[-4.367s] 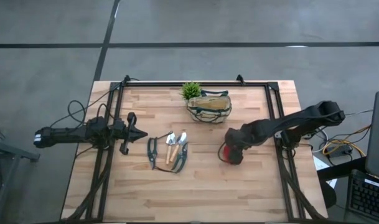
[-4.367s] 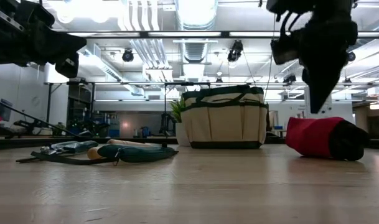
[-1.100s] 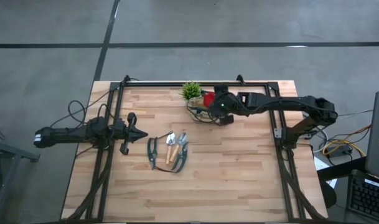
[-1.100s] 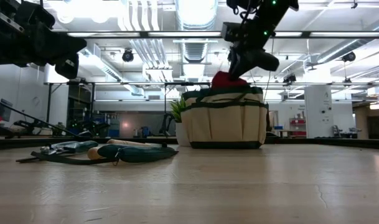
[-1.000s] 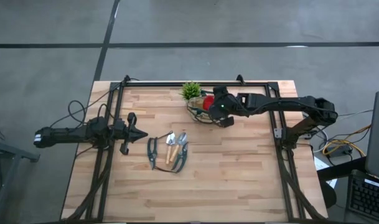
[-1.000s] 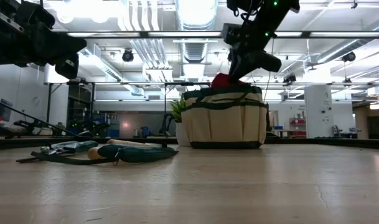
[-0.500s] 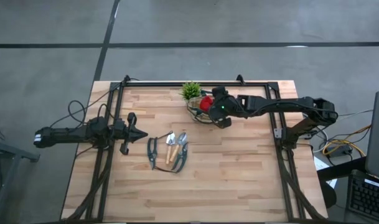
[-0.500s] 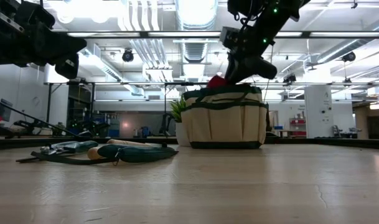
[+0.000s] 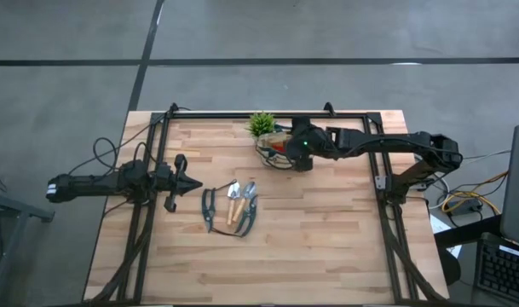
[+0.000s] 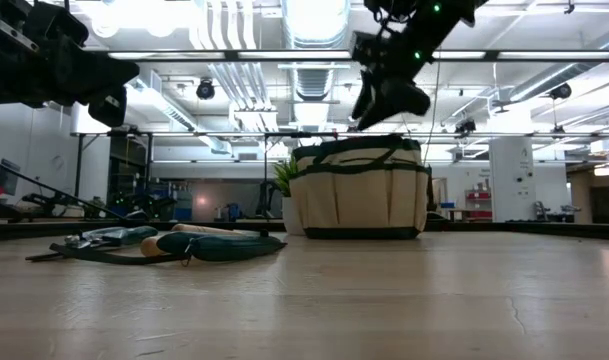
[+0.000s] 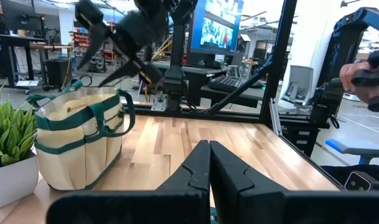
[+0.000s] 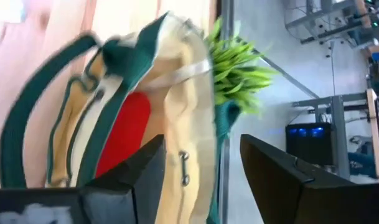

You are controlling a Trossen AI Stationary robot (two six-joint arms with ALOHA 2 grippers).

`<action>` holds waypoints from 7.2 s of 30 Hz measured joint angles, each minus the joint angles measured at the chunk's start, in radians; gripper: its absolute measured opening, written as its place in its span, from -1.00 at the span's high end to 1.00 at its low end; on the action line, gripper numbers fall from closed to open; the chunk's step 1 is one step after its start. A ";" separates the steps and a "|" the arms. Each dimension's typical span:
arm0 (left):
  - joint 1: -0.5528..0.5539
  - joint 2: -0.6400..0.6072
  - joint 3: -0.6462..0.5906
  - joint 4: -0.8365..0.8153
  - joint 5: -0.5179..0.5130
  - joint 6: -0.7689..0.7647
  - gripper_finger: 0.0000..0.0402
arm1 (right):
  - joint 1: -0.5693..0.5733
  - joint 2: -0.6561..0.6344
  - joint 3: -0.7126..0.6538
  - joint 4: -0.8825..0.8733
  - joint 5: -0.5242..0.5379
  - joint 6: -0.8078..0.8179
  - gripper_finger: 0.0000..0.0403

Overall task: Pick & Place Garden tools in Gardening bag
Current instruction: Put the right green shear scissors into the gardening bag

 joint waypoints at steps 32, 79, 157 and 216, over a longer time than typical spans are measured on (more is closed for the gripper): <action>0.000 0.000 0.000 0.000 0.000 0.000 0.97 | 0.308 0.023 -0.024 0.237 -0.281 0.288 -0.02; 0.000 0.021 0.000 -0.030 -0.004 0.000 0.97 | 0.454 -0.588 -0.483 0.420 -0.325 0.571 0.93; -0.484 0.889 0.455 -0.179 -0.296 -0.469 0.65 | 0.453 -0.623 -0.777 0.707 -0.382 0.718 0.96; -0.526 1.499 0.799 -0.600 -0.292 -0.360 0.46 | 0.453 -0.601 -0.779 0.735 -0.378 0.720 0.96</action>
